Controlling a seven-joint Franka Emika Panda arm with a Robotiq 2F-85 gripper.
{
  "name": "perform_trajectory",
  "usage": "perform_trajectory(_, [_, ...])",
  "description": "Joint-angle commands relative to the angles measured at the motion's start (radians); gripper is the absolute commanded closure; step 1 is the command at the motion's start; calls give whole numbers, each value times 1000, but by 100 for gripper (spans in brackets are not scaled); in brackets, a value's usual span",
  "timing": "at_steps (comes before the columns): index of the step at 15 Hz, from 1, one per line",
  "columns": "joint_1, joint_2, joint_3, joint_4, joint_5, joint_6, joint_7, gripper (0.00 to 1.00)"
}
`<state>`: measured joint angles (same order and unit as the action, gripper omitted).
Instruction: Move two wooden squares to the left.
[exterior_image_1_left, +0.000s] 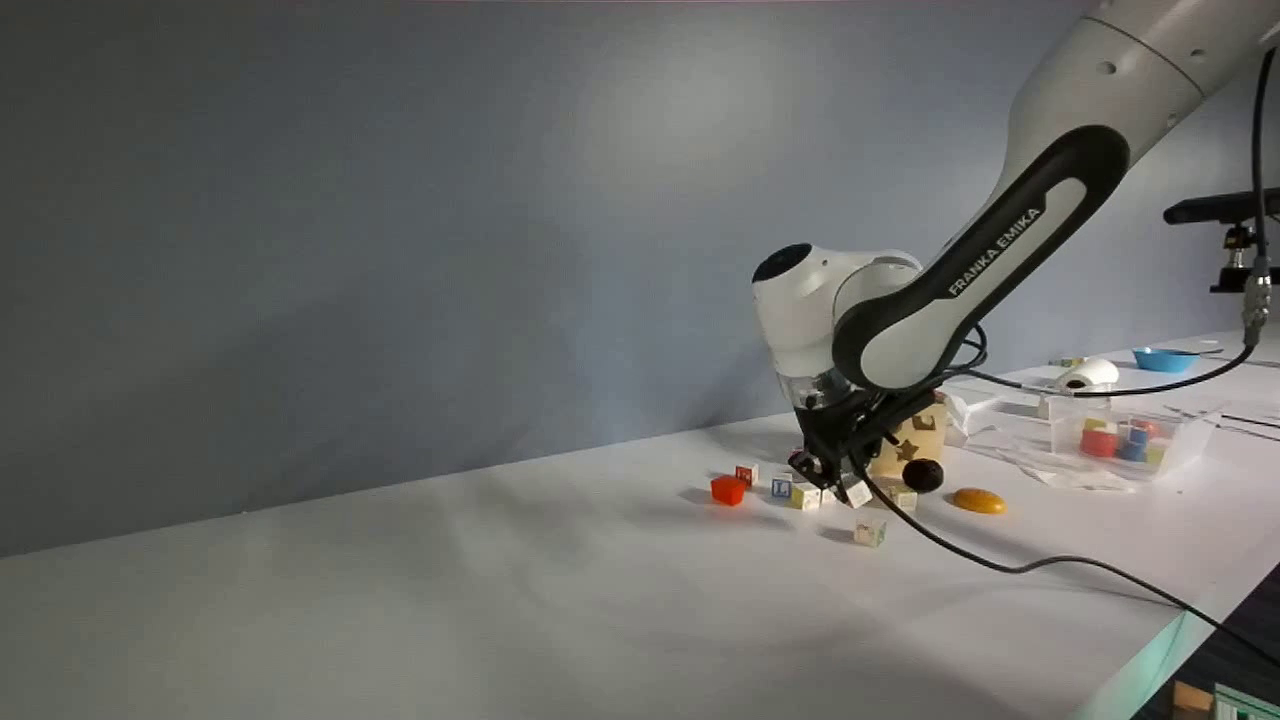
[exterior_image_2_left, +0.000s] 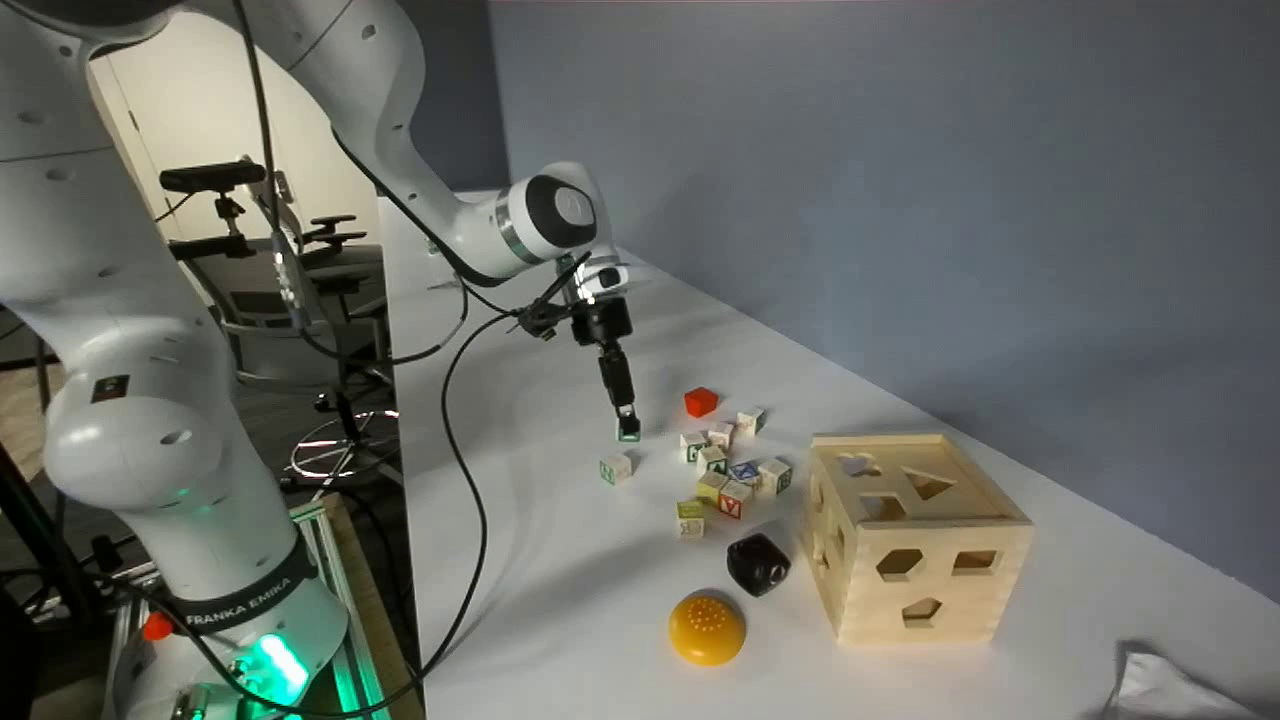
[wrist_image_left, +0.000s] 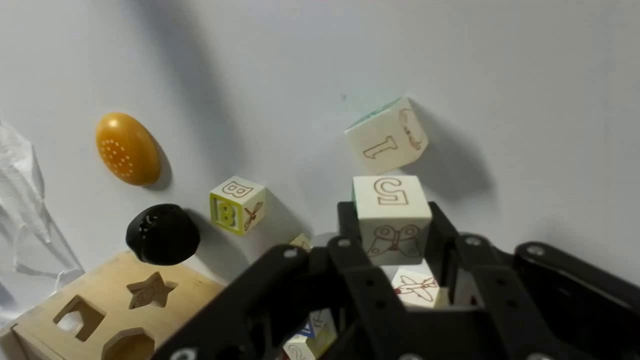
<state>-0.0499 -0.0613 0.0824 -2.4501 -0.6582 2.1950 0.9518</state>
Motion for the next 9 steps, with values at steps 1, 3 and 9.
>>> perform_trajectory(1, [30,91,-4,59,-149,-47,100,91])
perform_trajectory(3, [43,133,-14,77,-211,-28,129,91])
perform_trajectory(9, [84,242,-30,134,-334,-42,175,91])
